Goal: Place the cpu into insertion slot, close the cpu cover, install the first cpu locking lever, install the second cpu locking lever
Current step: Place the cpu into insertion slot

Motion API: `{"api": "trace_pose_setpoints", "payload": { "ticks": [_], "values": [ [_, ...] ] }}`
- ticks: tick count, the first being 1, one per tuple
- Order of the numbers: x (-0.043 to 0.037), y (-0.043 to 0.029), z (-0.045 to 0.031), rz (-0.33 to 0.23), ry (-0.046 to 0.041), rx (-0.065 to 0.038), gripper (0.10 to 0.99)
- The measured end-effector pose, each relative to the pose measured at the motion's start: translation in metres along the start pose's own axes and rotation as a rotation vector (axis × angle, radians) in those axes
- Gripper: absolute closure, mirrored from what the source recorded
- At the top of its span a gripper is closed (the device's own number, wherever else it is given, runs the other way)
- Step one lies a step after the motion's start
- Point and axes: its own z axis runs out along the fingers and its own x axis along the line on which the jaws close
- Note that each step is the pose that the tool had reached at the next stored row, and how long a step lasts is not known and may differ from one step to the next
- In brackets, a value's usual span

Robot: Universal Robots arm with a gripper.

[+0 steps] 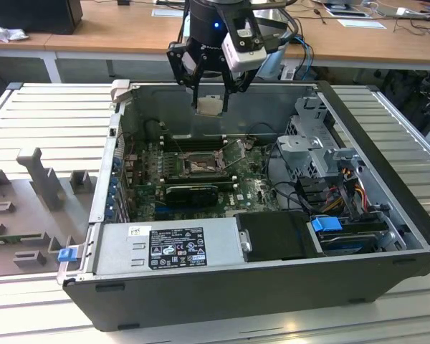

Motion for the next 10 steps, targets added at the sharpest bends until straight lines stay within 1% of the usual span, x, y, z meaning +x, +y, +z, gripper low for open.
{"api": "trace_pose_setpoints", "payload": {
  "ticks": [10],
  "values": [
    [0.0, 0.0, 0.0, 0.028, -0.0025, -0.001, 0.557]
  ]
}}
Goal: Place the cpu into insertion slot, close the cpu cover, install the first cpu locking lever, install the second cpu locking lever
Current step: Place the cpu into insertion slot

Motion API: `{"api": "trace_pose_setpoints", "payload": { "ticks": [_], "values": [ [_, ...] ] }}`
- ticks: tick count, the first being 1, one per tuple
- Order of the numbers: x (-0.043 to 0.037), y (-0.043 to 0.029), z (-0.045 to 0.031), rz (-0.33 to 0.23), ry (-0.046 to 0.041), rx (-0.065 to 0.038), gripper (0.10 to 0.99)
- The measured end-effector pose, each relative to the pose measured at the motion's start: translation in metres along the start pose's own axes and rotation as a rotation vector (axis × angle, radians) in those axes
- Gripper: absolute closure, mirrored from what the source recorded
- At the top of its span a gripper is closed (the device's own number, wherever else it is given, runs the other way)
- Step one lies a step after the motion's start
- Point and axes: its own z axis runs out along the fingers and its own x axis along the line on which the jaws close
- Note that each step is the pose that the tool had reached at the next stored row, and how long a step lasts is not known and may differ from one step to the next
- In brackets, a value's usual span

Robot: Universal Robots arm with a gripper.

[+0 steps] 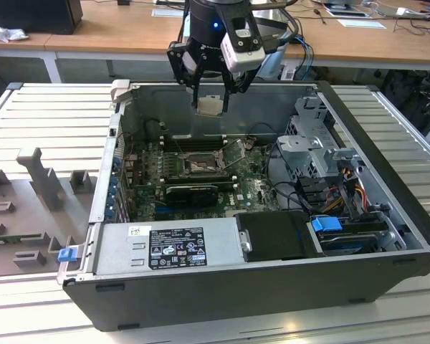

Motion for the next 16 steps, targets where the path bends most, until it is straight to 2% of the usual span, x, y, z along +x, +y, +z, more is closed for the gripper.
{"api": "trace_pose_setpoints", "payload": {
  "ticks": [7, 16],
  "values": [
    [0.0, 0.0, 0.0, 0.025, -0.0022, -0.001, 0.557],
    [0.0, 0.0, 0.0003, 0.088, -0.0078, -0.002, 0.557]
  ]
}}
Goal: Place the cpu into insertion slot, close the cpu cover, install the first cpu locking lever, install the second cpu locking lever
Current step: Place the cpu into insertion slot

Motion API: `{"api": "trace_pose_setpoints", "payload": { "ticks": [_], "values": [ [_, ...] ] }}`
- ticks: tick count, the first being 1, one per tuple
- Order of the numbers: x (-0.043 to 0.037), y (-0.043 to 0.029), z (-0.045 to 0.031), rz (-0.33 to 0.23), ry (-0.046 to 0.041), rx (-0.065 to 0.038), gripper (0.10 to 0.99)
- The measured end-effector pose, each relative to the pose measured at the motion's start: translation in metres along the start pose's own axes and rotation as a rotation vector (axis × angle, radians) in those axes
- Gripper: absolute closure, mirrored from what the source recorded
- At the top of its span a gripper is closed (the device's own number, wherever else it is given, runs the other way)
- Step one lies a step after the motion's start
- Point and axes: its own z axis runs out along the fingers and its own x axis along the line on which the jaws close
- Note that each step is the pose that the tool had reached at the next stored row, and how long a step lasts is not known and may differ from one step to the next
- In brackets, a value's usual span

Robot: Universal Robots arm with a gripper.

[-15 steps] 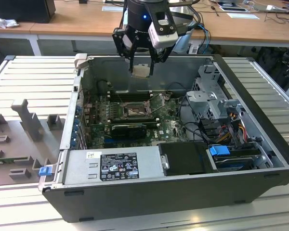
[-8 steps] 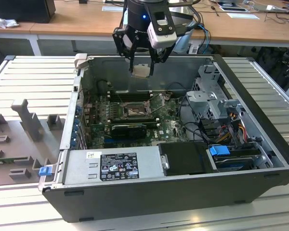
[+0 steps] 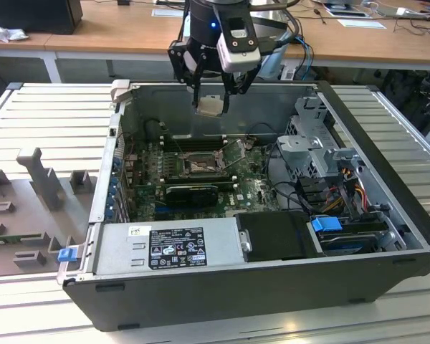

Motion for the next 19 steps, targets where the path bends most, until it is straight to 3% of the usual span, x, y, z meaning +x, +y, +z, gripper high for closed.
{"api": "trace_pose_setpoints", "payload": {
  "ticks": [8, 19],
  "values": [
    [-0.0001, -0.0005, 0.0056, 0.025, -0.0022, 0.0, 0.557],
    [-0.0001, -0.0005, 0.0062, 0.045, -0.004, -0.001, 0.557]
  ]
}}
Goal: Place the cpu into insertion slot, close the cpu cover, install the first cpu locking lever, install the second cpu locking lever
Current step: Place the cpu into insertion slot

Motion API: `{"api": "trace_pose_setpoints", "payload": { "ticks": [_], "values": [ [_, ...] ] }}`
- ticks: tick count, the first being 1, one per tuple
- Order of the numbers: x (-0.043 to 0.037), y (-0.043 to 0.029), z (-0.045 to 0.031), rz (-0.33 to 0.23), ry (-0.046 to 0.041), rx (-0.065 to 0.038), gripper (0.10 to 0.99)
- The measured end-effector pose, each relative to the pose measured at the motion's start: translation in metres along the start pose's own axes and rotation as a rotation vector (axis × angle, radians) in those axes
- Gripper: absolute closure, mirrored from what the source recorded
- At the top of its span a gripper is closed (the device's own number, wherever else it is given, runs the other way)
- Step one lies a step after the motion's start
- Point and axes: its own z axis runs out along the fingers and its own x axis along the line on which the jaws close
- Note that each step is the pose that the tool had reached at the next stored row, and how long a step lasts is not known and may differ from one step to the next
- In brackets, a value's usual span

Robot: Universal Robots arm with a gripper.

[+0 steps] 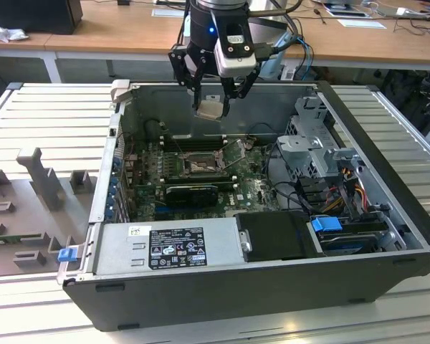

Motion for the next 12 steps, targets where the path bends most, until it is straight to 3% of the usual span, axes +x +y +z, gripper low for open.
{"api": "trace_pose_setpoints", "payload": {
  "ticks": [12],
  "values": [
    [0.0, 0.0, 0.0002, 0.033, -0.0029, -0.001, 0.557]
  ]
}}
